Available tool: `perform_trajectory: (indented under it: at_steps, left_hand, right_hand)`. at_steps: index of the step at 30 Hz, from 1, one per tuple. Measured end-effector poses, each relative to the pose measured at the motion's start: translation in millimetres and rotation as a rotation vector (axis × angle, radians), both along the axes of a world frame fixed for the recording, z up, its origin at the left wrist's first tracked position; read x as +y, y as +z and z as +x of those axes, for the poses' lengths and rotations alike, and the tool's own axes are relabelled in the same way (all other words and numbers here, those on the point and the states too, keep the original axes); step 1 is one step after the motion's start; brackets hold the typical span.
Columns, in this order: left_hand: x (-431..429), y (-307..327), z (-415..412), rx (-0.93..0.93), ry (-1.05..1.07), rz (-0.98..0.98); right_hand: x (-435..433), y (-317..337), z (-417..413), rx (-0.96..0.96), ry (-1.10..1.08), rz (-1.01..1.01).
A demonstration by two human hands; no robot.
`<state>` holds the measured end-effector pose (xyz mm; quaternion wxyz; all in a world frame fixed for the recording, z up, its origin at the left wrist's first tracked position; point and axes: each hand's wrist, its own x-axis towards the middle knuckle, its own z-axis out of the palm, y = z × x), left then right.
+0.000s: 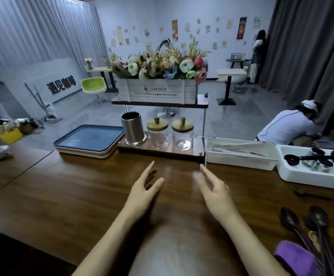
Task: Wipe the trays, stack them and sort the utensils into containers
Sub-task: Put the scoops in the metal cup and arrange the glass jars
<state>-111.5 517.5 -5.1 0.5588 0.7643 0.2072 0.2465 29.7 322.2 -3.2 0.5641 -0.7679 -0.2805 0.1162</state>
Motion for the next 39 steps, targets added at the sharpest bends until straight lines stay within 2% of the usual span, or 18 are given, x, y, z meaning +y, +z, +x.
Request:
perform_trajectory:
  at_steps: [3, 11, 19, 24, 33, 39]
  left_hand:
    - [23.9, 2.0, 1.4, -0.010, 0.045, -0.004]
    - [113.8, 9.8, 1.0, 0.105, 0.132, 0.104]
    - [204.3, 16.7, 13.8, 0.142, 0.074, 0.173]
    - [258.9, 24.3, 29.9, 0.147, 0.018, 0.190]
    - [298.6, 27.2, 79.5, 0.113, -0.116, 0.106]
    - [293.3, 33.0, 95.6, 0.031, -0.153, 0.090]
  right_hand:
    - [39.8, 2.7, 0.5, 0.011, 0.077, -0.002]
    - [149.4, 11.7, 3.3, -0.085, 0.199, -0.064]
    - [259.4, 19.8, 4.0, -0.120, 0.199, -0.062]
    - [319.6, 21.3, 12.8, -0.082, 0.104, -0.057]
    - [358.1, 23.8, 31.5, -0.055, -0.050, -0.057]
    - [361.7, 26.4, 30.9, -0.016, -0.039, -0.010]
